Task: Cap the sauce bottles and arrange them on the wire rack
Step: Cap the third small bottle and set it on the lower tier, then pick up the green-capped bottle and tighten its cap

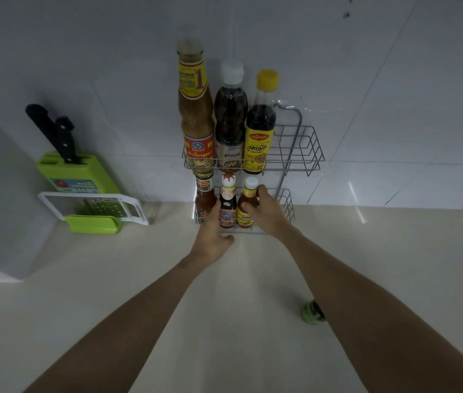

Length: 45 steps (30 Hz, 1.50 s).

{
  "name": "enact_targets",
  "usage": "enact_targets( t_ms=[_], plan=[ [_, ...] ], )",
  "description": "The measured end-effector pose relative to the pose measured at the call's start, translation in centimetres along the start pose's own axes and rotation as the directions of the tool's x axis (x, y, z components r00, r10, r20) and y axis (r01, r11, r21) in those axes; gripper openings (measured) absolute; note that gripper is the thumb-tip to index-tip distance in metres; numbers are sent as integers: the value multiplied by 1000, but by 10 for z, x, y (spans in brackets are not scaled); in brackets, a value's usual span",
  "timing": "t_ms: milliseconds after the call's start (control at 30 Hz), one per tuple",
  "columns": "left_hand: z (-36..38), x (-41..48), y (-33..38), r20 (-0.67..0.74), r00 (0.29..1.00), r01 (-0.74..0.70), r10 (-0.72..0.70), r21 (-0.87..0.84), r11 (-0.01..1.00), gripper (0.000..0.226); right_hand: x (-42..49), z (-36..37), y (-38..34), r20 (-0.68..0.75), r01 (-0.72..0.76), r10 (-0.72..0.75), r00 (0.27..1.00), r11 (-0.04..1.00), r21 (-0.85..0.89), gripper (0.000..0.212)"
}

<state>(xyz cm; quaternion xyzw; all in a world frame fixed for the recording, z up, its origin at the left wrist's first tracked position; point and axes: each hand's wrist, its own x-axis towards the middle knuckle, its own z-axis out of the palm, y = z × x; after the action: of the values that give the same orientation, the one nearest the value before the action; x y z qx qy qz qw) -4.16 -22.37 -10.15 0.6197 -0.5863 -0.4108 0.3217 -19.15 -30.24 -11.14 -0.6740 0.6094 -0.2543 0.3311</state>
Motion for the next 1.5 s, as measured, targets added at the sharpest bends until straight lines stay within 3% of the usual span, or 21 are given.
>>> enact_targets(
  t_ms=[133, 233, 367, 500, 600, 700, 833, 967, 1167, 1333, 1500],
  plan=[
    [0, -11, 0, -45, 999, -4, 5, 16, 1000, 86, -22, -21, 1, 34, -25, 24, 999, 1000, 19, 61],
    [12, -25, -6, -44, 999, 16, -15, 36, 999, 81, -55, -57, 24, -96, 23, -15, 995, 997, 77, 54],
    [50, -49, -6, 87, 996, 9, -17, 91, 996, 78, -115, -95, 81, -164, -30, 24, 986, 999, -35, 58],
    [100, -73, 3, 314, 949, -28, -7, 108, 994, 80, -177, -108, 135, 5, -154, 158, 987, 971, -185, 61],
    [135, -86, 14, 449, 893, -48, -9, 115, 992, 85, -206, -101, 163, 128, -153, 201, 971, 938, -313, 55],
    [159, -92, 17, 507, 862, -67, -9, 132, 989, 85, -215, -87, 177, 82, -191, 229, 970, 926, -327, 48],
    [177, -93, 17, 442, 897, -56, -7, 129, 990, 58, -217, -78, 177, -20, -191, 194, 981, 934, -302, 37],
    [178, -92, 15, 427, 904, -69, 8, 128, 989, 38, -214, -86, 168, -83, -90, 79, 993, 986, -143, 39],
    [165, -90, 25, 309, 951, -56, 10, 141, 988, 37, -203, -116, 123, -123, 203, -211, 970, 976, -77, 42],
    [142, -86, 34, 279, 959, -92, 56, 120, 989, 40, -196, -131, 101, 81, 449, -445, 892, 848, -281, 44],
    [118, -89, 40, 341, 940, -29, 13, 41, 999, 33, -191, -144, 73, 204, 494, -456, 866, 841, -220, 38]
  ],
)
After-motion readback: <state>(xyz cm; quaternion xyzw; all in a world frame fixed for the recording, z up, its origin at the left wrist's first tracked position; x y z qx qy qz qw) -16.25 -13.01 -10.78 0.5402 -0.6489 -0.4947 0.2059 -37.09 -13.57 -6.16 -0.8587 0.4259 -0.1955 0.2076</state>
